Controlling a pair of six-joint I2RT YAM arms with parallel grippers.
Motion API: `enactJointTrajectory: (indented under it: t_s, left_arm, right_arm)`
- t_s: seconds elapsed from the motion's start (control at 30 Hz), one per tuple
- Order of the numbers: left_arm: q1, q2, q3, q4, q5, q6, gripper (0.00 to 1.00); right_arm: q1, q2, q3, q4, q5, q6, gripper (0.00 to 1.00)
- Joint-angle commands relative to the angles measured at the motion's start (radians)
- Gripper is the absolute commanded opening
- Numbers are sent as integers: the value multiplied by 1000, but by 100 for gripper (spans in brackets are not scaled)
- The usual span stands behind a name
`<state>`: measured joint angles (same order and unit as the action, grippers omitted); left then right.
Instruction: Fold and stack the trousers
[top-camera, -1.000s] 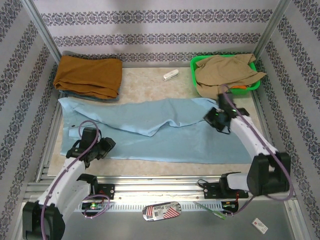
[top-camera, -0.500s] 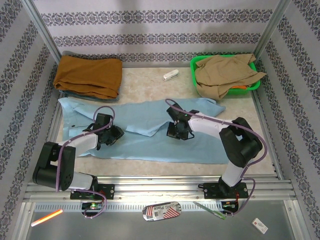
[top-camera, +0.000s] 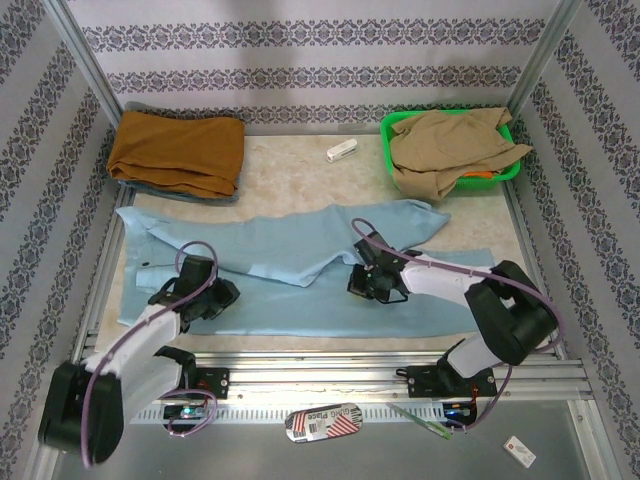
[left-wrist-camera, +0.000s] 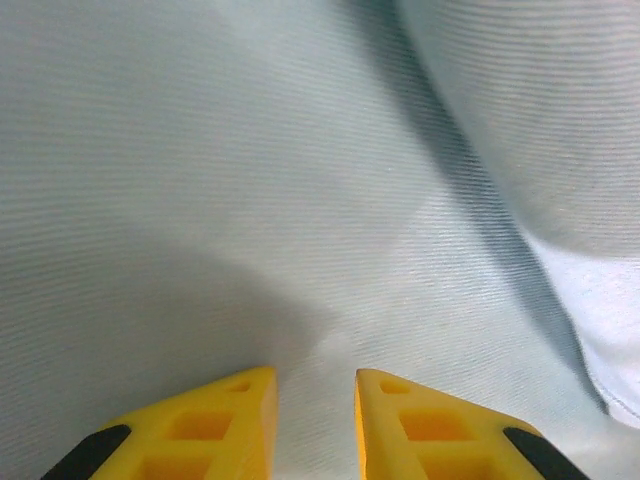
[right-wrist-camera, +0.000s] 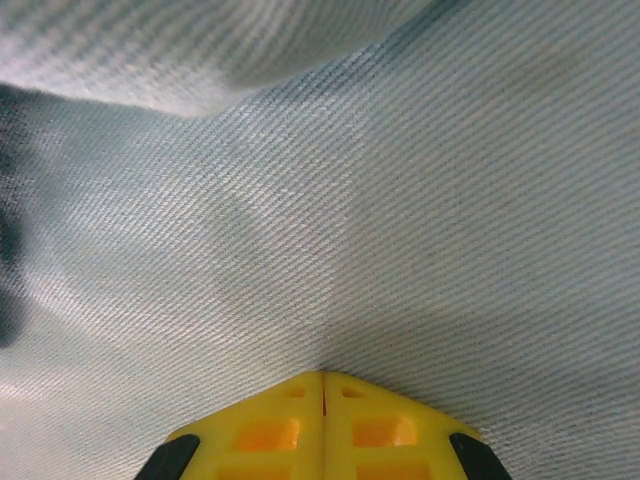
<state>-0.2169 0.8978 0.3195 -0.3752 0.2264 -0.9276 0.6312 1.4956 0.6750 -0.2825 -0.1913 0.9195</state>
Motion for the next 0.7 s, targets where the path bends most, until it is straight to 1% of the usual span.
enactJointTrajectory:
  t_s: [0.0,0.07,0.1,0.13,0.17,0.23,0.27,0.3,0.33,0.37,0.43,0.5,0.57,0.67]
  left_arm:
    - [-13,-107,-19,-282,-55,-52,27]
    - [-12,-110,10,-285,-58,-47,28]
    - [-12,-89,39,-275,-58,-37,28]
    - [-12,-50,76,-259,-53,-21,30]
    - [-12,-2,119,-244,-44,5,32]
    - [-16,95,198,-226,-36,48,34]
    - [-22,155,250,-220,-42,77,36]
    - [-30,194,288,-218,-49,92,38]
    - [-36,230,320,-204,-51,108,43]
    - [-42,259,345,-193,-57,117,47]
    - [-51,317,381,-154,-46,120,57]
    - [-66,367,394,-114,-39,111,64]
    - [-83,415,391,-65,-23,103,70]
    - [-105,486,390,0,-6,90,79]
  right_arm:
    - [9,-24,-47,-180,-27,21,0]
    - [-12,-62,9,-242,-31,-16,0]
    - [-36,-82,53,-291,-23,-48,3]
    - [-70,-102,100,-334,-12,-92,8]
    - [-118,-120,140,-375,3,-137,16]
    - [-226,-150,196,-423,21,-195,26]
    - [-311,-163,219,-427,16,-233,33]
    - [-370,-168,228,-418,20,-252,39]
    - [-438,-169,238,-417,24,-257,44]
    - [-497,-165,247,-409,5,-263,46]
    - [-595,-145,262,-380,-12,-273,56]
    - [-662,-103,277,-359,6,-280,62]
    - [-723,-40,290,-328,2,-277,64]
    - [-773,92,326,-275,-8,-290,65]
